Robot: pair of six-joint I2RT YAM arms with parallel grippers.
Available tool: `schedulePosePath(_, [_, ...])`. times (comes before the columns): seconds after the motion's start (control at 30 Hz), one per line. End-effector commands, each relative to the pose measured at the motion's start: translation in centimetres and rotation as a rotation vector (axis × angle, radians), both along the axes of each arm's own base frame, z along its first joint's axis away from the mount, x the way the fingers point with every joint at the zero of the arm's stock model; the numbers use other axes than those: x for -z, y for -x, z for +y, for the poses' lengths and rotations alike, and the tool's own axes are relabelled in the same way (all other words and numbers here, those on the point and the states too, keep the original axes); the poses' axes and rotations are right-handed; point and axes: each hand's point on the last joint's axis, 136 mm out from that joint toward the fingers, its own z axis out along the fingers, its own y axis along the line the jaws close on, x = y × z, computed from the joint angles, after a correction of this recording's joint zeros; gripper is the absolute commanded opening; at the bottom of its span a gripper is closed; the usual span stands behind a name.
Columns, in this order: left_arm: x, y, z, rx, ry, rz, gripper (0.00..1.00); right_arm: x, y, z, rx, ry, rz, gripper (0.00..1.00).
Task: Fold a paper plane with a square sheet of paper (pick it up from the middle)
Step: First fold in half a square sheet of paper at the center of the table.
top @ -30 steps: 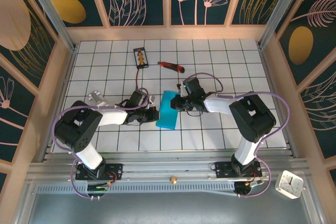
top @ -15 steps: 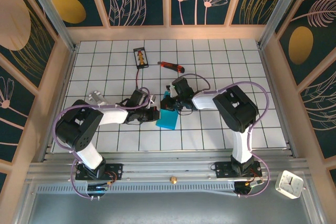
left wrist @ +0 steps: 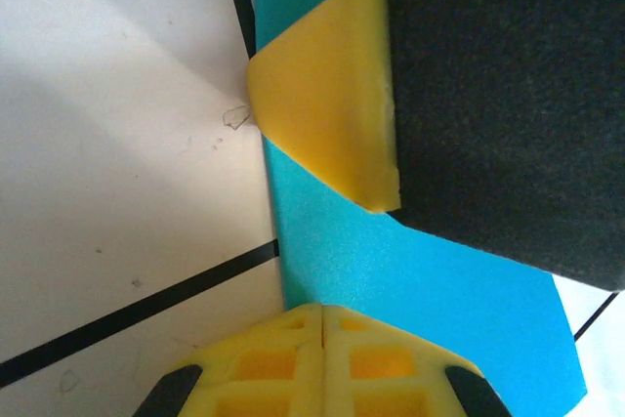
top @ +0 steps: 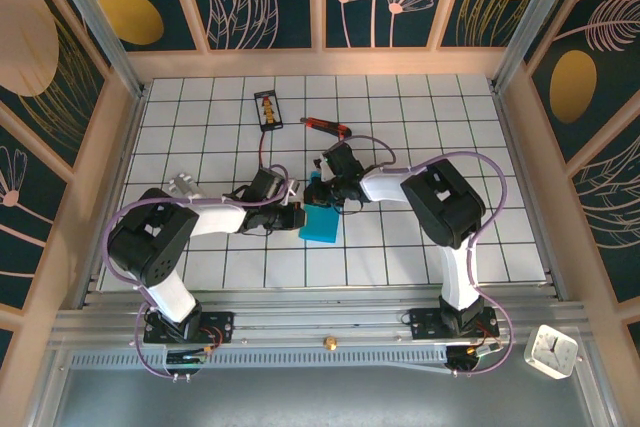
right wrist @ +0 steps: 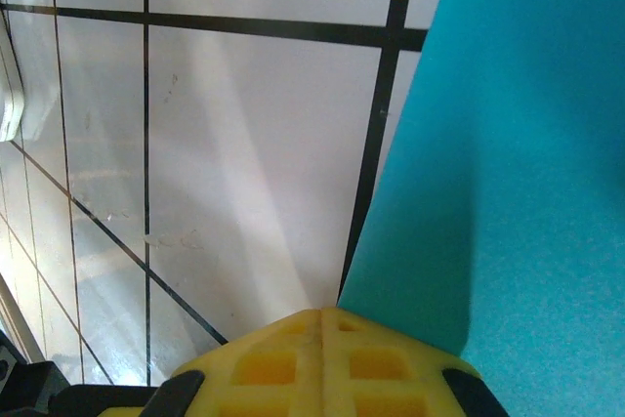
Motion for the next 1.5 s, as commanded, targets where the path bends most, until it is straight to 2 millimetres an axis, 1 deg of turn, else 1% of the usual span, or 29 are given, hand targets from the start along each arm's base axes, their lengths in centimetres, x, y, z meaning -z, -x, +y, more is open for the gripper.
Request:
schedulePosePath(0.0, [7.5,6.2,7.2,-0.013,-0.359,0.228,0.0,2.7,-2.0,-2.6,0.069,0.102,0.002,0.0])
schedulePosePath(0.3, [8.1,6.8,8.0,0.019,-0.423,0.225,0.0,2.9,-4.7,-3.6,0.123,0.111,0.007,0.0])
schedulePosePath(0.5, [8.4,7.5,7.9,0.054,-0.45,0.228,0.0,2.8,-6.3,-4.1,0.158,0.095,0.018,0.0])
schedulePosePath(0.67, [8.5,7.9,7.9,0.071,-0.465,0.231,0.0,2.4,-6.9,-3.6,0.159,0.076,0.017,0.0])
schedulePosePath(0.7, [8.5,8.0,7.9,0.074,-0.465,0.232,0.0,2.4,-7.9,-4.7,0.188,0.074,0.017,0.0])
schedulePosePath(0.93, [8.7,8.3,7.8,0.088,-0.47,0.239,0.0,2.3,-9.6,-5.2,0.22,0.057,0.015,0.0])
schedulePosePath(1.17, [8.8,8.4,7.8,0.092,-0.47,0.237,0.0,2.7,-10.8,-5.3,0.236,0.059,0.014,0.0])
schedulePosePath(1.23, [8.8,8.4,7.8,0.094,-0.471,0.239,0.0,2.6,-11.5,-5.6,0.249,0.054,0.01,0.0])
schedulePosePath(1.3, [8.8,8.4,7.7,0.095,-0.47,0.237,0.0,2.1,-12.2,-5.7,0.254,0.04,-0.001,0.0])
schedulePosePath(1.37, [8.8,8.4,7.7,0.096,-0.471,0.238,0.0,0.7,-12.5,-5.5,0.24,0.008,-0.028,0.0])
schedulePosePath(1.47, [8.7,8.3,7.7,0.097,-0.469,0.234,0.0,-2.2,-11.9,-4.5,0.197,-0.077,-0.085,0.0])
